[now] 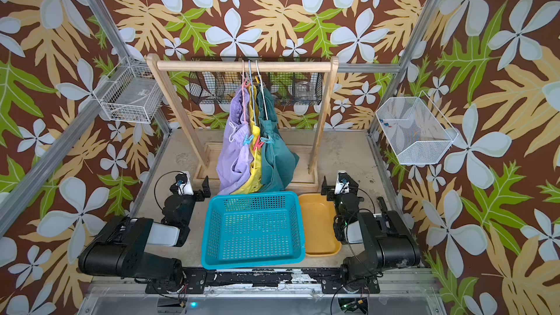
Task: Remove the clothespins securing shorts to the hanger
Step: Pick up the hanger from the clothesline.
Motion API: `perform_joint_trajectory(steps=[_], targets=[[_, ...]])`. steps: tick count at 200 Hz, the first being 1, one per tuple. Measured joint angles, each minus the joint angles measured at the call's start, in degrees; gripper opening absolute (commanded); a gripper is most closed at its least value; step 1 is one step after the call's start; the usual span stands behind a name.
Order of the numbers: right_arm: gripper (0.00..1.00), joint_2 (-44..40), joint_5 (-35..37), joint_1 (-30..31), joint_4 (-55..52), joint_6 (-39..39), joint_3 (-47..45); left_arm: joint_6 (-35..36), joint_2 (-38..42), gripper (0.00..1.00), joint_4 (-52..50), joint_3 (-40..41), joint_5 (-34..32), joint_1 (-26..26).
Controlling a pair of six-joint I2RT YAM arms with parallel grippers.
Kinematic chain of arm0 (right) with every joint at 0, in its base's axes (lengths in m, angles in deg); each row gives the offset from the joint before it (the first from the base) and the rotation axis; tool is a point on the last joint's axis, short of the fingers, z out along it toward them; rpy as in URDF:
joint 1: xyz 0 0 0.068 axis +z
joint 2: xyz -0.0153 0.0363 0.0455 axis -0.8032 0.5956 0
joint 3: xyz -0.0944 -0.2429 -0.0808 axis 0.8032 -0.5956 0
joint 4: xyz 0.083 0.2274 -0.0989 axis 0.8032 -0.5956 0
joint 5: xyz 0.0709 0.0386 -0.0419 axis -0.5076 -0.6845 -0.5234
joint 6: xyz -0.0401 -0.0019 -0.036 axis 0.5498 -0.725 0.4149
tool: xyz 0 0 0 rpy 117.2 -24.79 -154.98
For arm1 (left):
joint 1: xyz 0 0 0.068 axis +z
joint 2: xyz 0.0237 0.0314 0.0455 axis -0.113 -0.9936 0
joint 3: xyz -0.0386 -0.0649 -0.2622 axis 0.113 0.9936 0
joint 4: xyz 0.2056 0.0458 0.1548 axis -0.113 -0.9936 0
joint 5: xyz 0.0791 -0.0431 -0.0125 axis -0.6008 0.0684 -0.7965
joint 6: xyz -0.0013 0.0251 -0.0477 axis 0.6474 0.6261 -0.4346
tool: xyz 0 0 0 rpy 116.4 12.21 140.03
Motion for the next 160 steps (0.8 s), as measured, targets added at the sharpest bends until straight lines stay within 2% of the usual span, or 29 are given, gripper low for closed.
perform_joint_trajectory(steps=[40,160], targets=[[1.00,0.00,-0.04,-0.04,-0.11,0.00,0.00,-0.07,0.04,1.00,-0.46,-0.33,3.85,1.70],[1.00,0.00,-2.43,-1.38,-1.95,-0.46,0.83,-0.02,0.07,1.00,-0.48,-0.31,3.61,0.72]])
